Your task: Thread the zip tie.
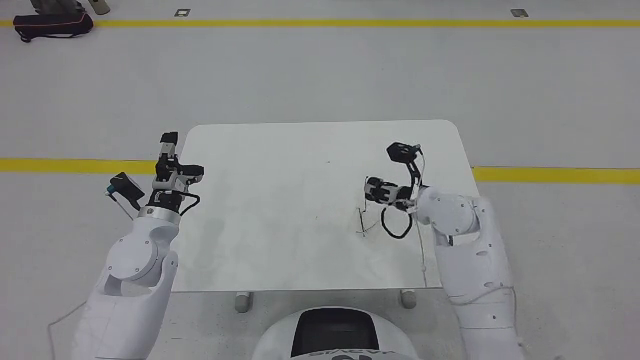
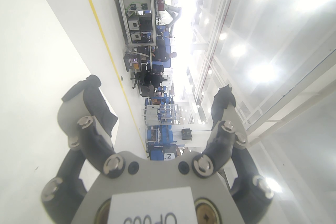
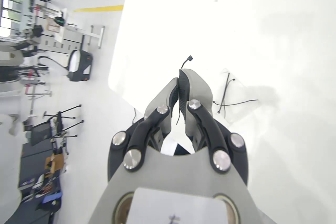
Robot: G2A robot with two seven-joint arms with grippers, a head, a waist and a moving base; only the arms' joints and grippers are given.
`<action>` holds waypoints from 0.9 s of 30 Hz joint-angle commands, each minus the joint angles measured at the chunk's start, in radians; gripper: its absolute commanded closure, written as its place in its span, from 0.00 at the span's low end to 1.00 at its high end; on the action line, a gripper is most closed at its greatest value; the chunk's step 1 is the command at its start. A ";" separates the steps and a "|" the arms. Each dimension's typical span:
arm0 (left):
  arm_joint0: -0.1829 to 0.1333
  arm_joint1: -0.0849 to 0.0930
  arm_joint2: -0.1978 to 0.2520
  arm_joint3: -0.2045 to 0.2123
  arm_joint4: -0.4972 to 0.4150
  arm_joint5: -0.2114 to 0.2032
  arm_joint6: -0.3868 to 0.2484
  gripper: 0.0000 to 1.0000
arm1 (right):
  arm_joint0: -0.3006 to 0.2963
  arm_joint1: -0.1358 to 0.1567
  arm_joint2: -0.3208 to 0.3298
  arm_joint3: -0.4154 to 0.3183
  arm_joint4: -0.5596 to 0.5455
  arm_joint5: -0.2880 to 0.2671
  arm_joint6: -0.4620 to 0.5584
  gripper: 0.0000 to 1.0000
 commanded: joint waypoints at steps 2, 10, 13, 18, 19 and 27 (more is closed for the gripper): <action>0.000 0.000 0.000 0.000 0.000 0.000 0.000 0.00 | 0.017 0.008 0.021 0.045 0.116 -0.038 0.019 1.00; 0.000 0.000 0.000 0.000 0.000 0.000 0.000 0.00 | 0.063 0.028 0.038 0.159 0.339 -0.109 0.081 1.00; 0.000 0.000 0.000 0.000 0.000 0.000 0.000 0.00 | 0.079 0.034 0.029 0.196 0.410 -0.147 0.098 1.00; 0.000 0.000 0.000 0.000 0.000 0.000 0.000 0.00 | 0.086 0.038 0.020 0.210 0.466 -0.154 0.111 1.00; 0.000 0.000 0.000 0.000 0.000 0.000 0.000 0.00 | 0.086 0.038 0.020 0.210 0.466 -0.154 0.111 1.00; 0.000 0.000 0.000 0.000 0.000 0.000 0.000 0.00 | 0.071 0.041 0.012 0.186 0.465 -0.154 0.068 1.00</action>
